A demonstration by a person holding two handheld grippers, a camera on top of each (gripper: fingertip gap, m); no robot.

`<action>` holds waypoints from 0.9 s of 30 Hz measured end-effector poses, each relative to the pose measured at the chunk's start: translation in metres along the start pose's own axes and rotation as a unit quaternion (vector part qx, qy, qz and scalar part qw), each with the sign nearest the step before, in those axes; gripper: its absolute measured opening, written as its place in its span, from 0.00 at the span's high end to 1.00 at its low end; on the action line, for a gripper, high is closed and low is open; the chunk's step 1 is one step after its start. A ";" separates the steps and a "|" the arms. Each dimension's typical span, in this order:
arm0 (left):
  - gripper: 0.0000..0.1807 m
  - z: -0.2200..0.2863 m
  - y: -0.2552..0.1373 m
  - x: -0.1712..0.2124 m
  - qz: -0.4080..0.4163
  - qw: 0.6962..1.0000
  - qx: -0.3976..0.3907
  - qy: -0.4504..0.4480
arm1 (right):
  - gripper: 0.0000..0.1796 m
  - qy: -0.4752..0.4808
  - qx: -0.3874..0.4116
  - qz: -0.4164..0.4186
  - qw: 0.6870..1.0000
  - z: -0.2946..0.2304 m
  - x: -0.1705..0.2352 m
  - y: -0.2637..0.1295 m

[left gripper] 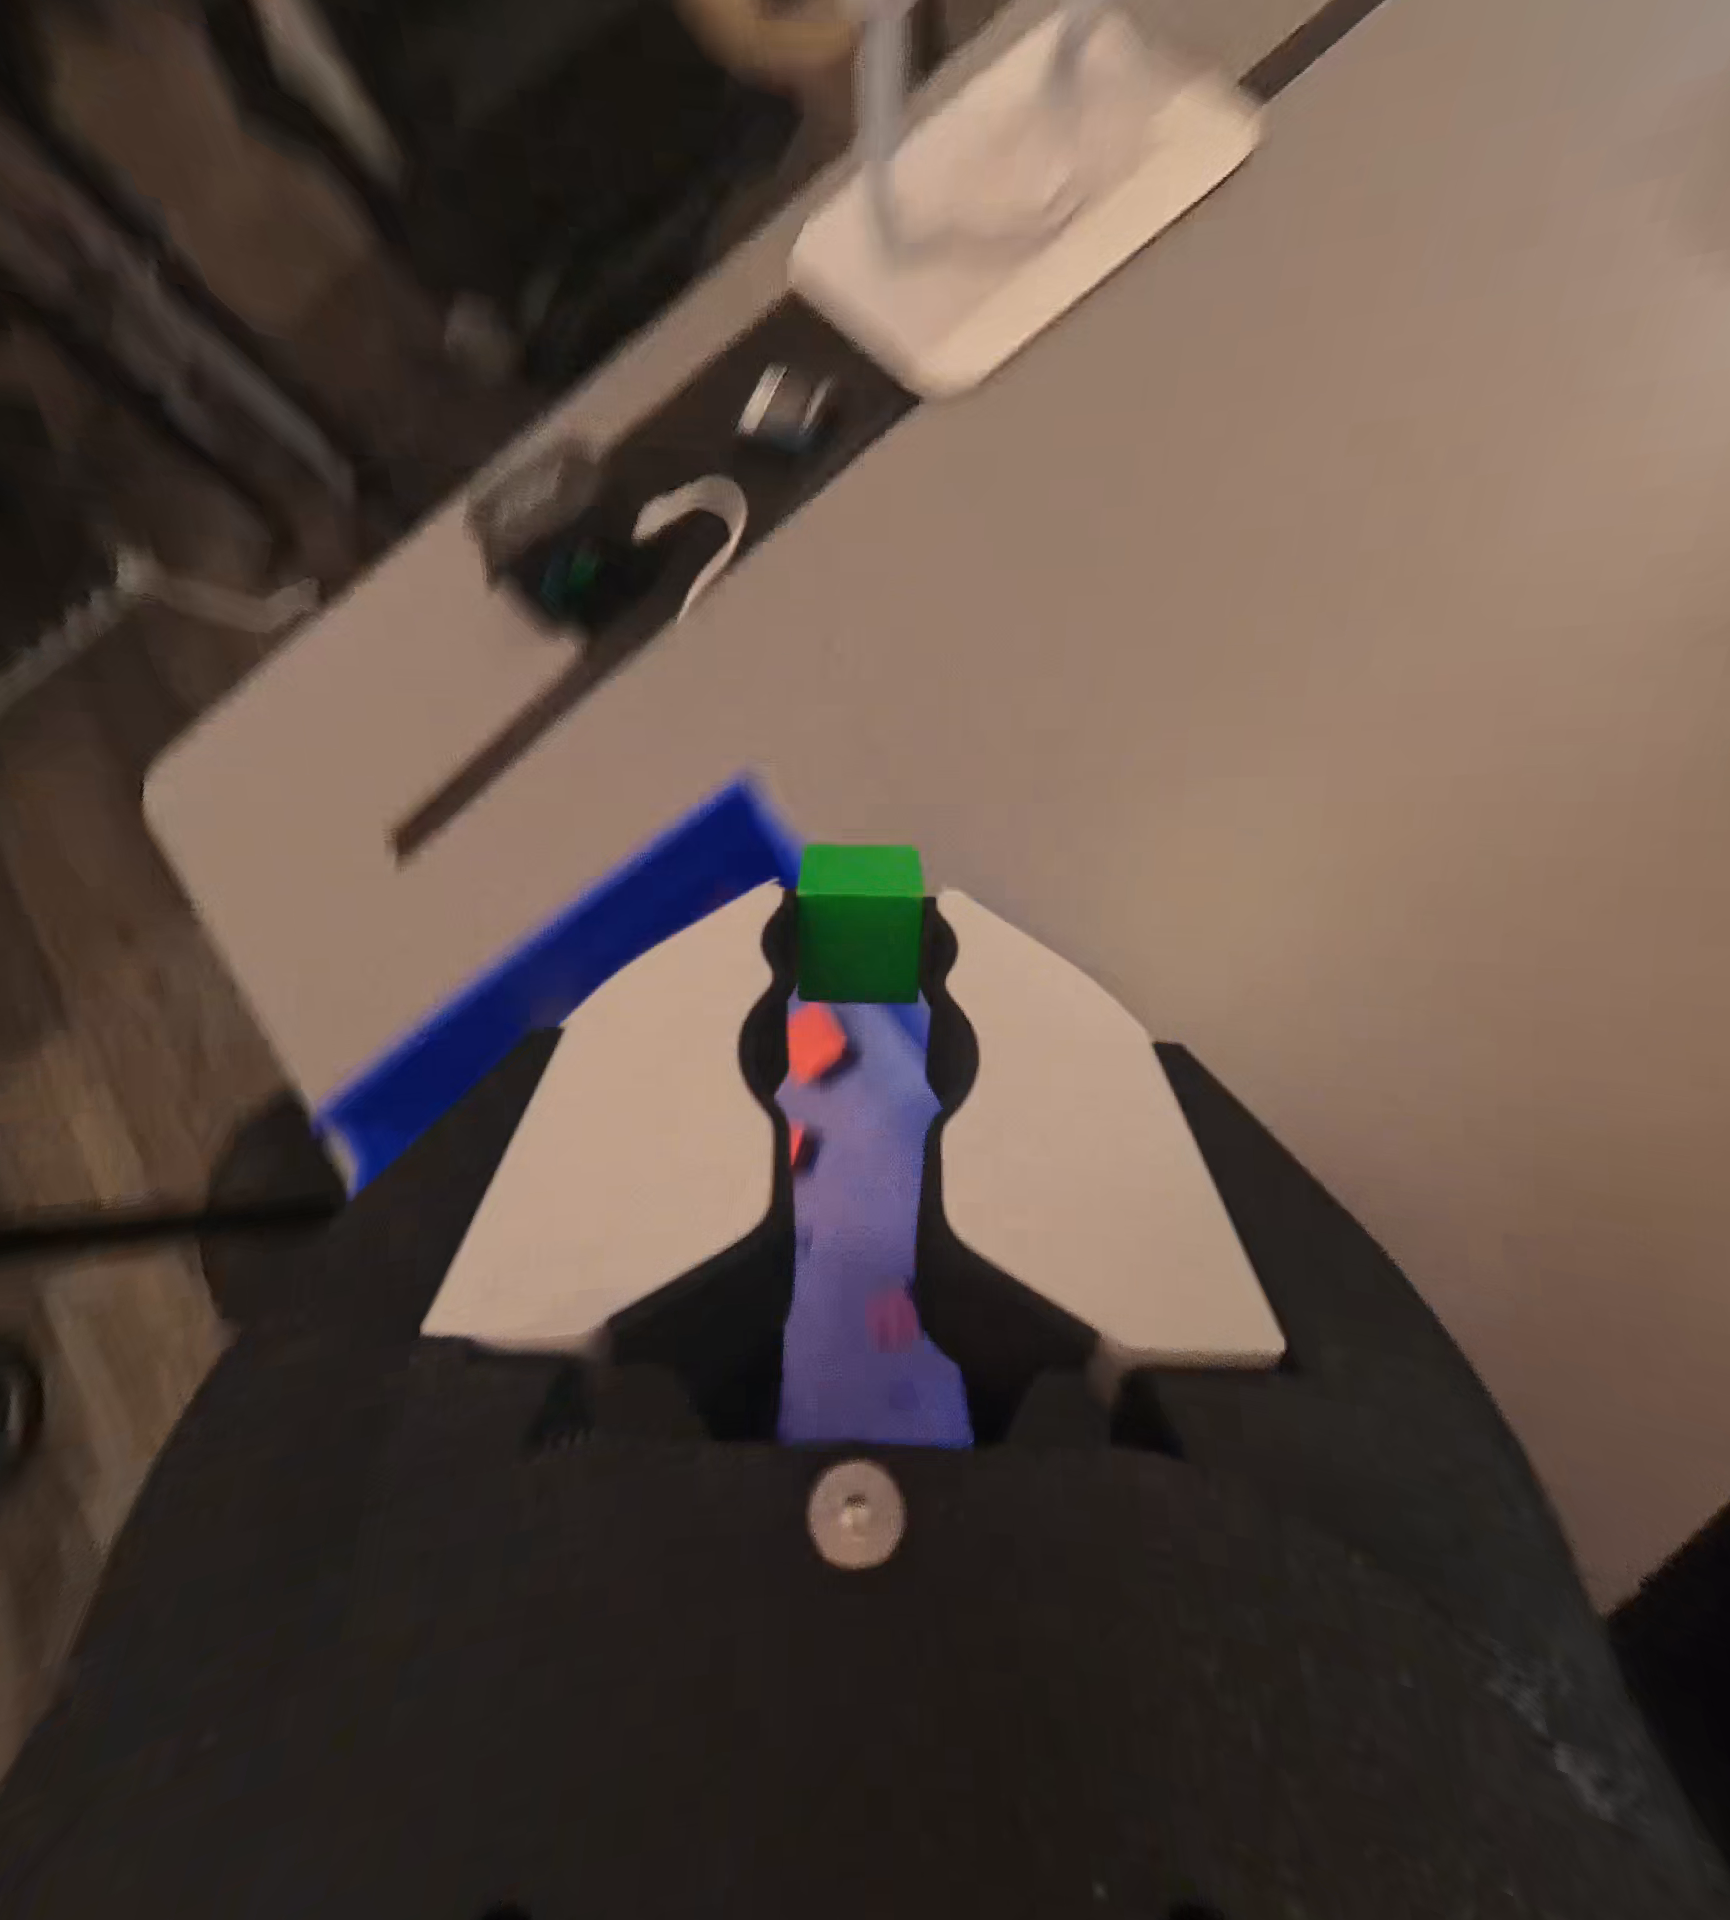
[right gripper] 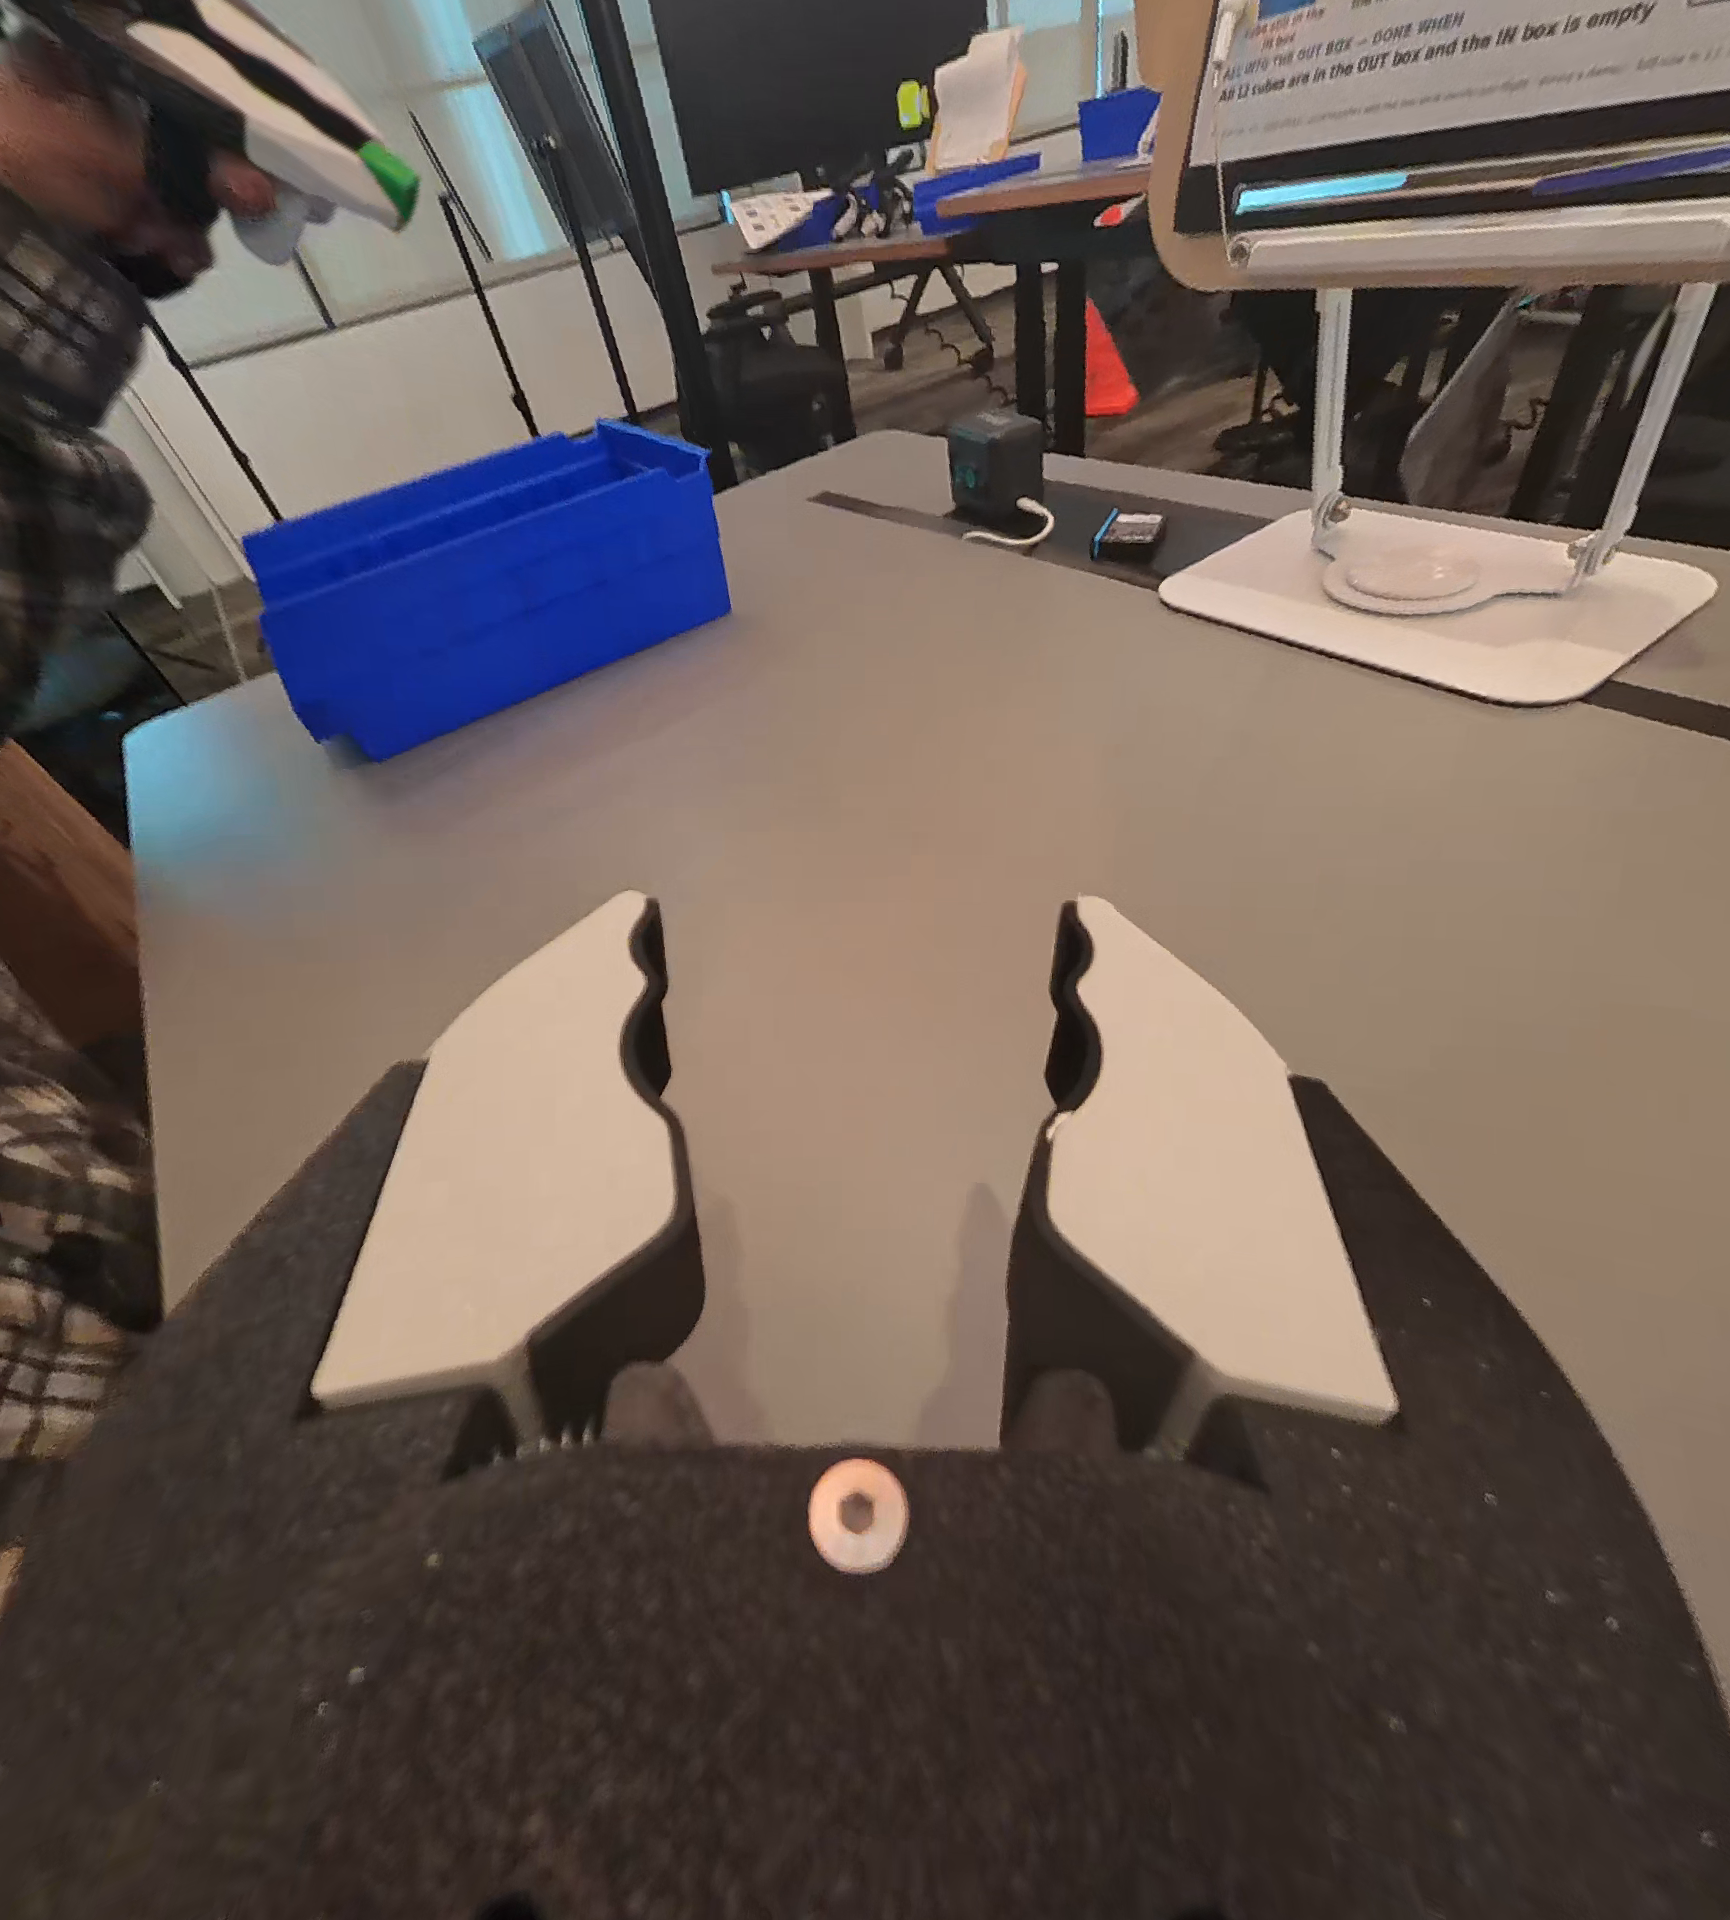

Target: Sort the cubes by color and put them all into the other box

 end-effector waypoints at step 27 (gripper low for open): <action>0.88 0.283 0.140 -0.131 0.411 0.819 0.366 0.161 | 0.72 0.404 -0.236 -0.014 0.884 -0.023 -0.085 0.076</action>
Point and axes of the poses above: each gripper's, where its closed fingertips meet, y out along the fingers, x out of its underside, z = x × y across the jaws, the point moved 4 cm from there along -y, back along the fingers, and after that the axes turned 9 degrees about z, right-handed, at the moved point
